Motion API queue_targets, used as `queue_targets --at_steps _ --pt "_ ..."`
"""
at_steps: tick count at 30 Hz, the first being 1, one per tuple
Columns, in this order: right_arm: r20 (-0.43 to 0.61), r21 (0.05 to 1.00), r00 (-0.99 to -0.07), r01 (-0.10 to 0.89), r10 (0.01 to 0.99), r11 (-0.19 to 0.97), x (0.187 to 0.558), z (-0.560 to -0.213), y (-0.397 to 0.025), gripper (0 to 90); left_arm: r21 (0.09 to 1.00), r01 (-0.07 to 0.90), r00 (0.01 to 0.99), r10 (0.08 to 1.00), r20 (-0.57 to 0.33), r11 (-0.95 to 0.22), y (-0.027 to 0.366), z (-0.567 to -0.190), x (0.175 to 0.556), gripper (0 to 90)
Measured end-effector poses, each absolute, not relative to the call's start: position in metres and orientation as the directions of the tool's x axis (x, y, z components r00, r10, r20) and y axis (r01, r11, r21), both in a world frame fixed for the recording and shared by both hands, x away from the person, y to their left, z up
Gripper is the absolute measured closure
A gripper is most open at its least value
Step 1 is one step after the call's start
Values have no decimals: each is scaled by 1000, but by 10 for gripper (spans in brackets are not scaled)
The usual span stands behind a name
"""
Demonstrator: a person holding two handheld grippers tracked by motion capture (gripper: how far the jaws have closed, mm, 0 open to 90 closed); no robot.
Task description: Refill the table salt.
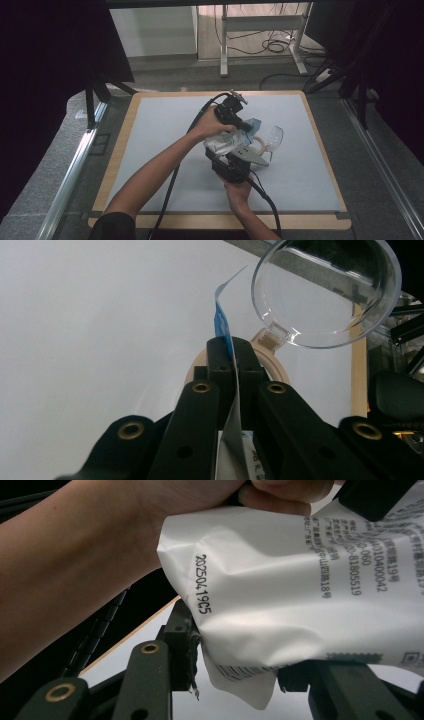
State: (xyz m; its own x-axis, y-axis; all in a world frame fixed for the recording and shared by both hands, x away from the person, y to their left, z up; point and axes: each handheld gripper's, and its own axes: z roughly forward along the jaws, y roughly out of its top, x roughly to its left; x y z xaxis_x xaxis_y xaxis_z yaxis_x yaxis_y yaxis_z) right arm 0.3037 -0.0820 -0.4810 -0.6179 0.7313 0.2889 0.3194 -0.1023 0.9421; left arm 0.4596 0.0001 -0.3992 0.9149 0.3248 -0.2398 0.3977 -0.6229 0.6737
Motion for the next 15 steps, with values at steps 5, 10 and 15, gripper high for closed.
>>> queue_targets --at_steps 5,10,15 --pt "284 944 -618 313 733 -102 303 -481 -81 591 674 397 915 323 -240 -623 1 -399 459 893" --pt "283 945 -620 311 732 -102 303 -480 -81 591 675 397 915 325 -238 -623 1 -398 459 893" --pt "286 944 -616 312 734 -106 303 -480 -81 591 674 395 916 324 -237 -624 0 -398 459 892"
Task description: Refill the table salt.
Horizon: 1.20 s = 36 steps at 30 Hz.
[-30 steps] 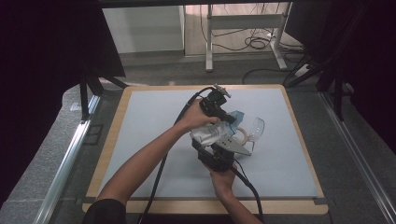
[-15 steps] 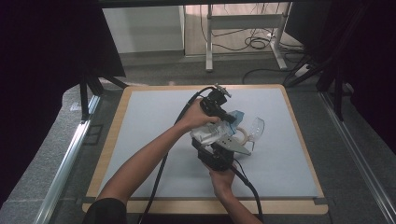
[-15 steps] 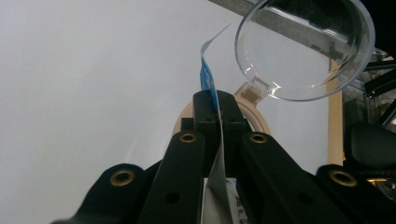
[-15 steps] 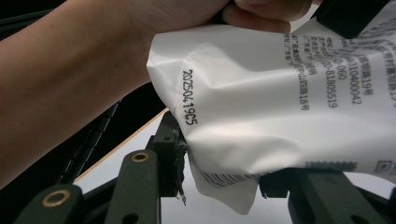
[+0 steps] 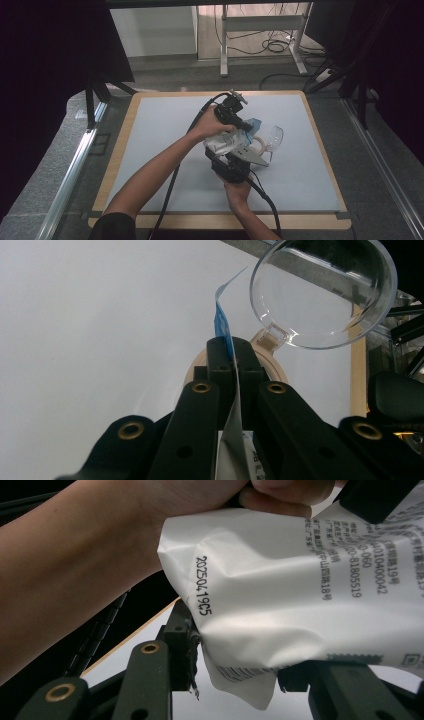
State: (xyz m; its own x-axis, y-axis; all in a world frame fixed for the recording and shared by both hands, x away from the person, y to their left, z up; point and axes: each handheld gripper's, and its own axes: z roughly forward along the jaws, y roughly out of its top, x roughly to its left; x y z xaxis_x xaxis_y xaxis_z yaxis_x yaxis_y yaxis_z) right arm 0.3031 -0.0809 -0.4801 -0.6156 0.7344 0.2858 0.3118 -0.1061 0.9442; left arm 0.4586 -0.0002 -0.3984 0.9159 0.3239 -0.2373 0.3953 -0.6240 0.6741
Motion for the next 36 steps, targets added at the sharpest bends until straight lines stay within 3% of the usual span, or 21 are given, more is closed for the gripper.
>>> queue_targets --at_steps 36 --pt "276 947 -621 306 734 -97 304 -479 -81 591 676 395 916 325 -236 -622 -1 -398 457 892"
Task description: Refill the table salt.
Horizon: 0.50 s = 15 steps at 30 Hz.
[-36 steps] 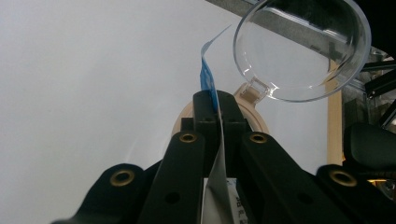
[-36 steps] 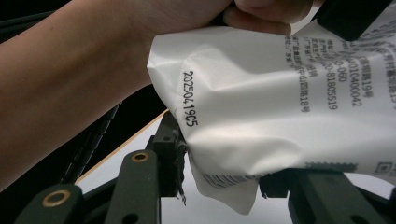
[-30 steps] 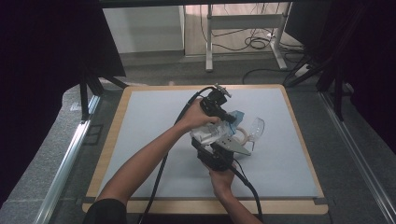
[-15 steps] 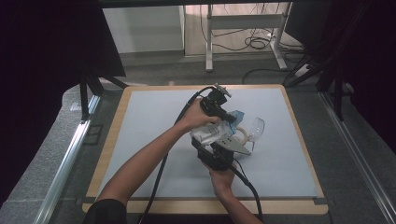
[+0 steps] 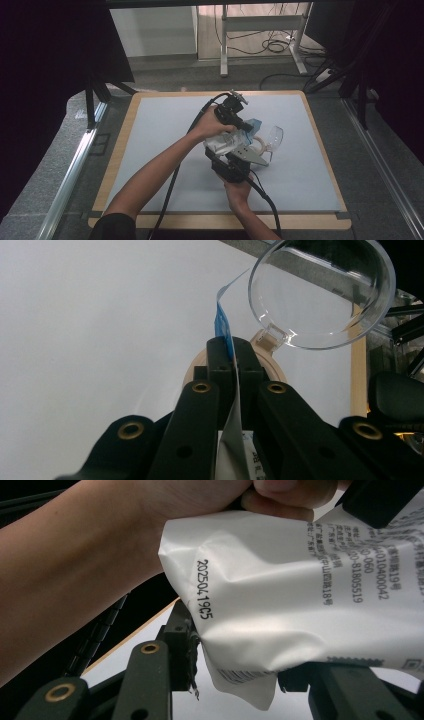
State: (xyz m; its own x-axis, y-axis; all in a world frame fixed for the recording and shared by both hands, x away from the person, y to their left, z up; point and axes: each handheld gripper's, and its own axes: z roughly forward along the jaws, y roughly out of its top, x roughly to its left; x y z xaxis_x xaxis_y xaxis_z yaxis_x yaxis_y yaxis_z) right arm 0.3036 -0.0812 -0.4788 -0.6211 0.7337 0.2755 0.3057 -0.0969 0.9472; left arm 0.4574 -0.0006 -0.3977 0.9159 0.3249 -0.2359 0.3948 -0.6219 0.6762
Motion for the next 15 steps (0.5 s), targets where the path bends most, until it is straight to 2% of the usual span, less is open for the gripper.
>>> queue_targets --at_steps 15 --pt "270 949 -623 300 734 -94 303 -478 -81 591 676 392 917 324 -232 -624 -1 -397 456 892"
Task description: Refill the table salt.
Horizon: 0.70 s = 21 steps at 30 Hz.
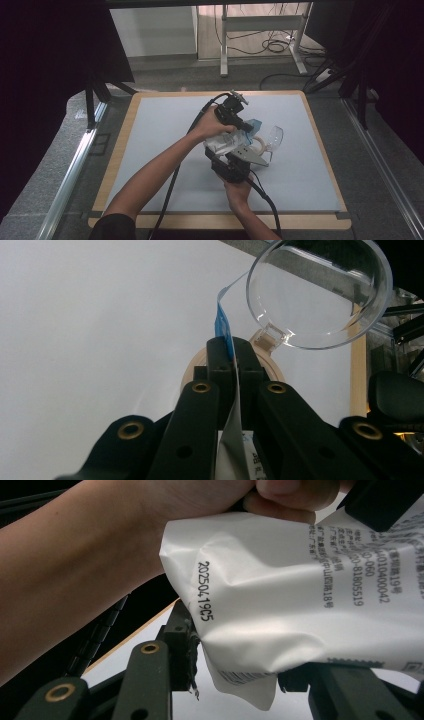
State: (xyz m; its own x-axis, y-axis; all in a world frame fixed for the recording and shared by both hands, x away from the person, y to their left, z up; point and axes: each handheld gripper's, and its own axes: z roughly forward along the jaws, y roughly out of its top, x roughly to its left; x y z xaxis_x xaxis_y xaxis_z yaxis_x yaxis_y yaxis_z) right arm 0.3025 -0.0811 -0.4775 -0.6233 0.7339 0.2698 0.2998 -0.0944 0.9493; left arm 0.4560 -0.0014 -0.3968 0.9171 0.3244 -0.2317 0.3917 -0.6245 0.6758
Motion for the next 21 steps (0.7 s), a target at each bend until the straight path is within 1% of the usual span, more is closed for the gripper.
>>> queue_targets --at_steps 21 --pt "266 951 -623 296 736 -92 303 -477 -80 591 676 391 917 322 -234 -624 -1 -397 456 892"
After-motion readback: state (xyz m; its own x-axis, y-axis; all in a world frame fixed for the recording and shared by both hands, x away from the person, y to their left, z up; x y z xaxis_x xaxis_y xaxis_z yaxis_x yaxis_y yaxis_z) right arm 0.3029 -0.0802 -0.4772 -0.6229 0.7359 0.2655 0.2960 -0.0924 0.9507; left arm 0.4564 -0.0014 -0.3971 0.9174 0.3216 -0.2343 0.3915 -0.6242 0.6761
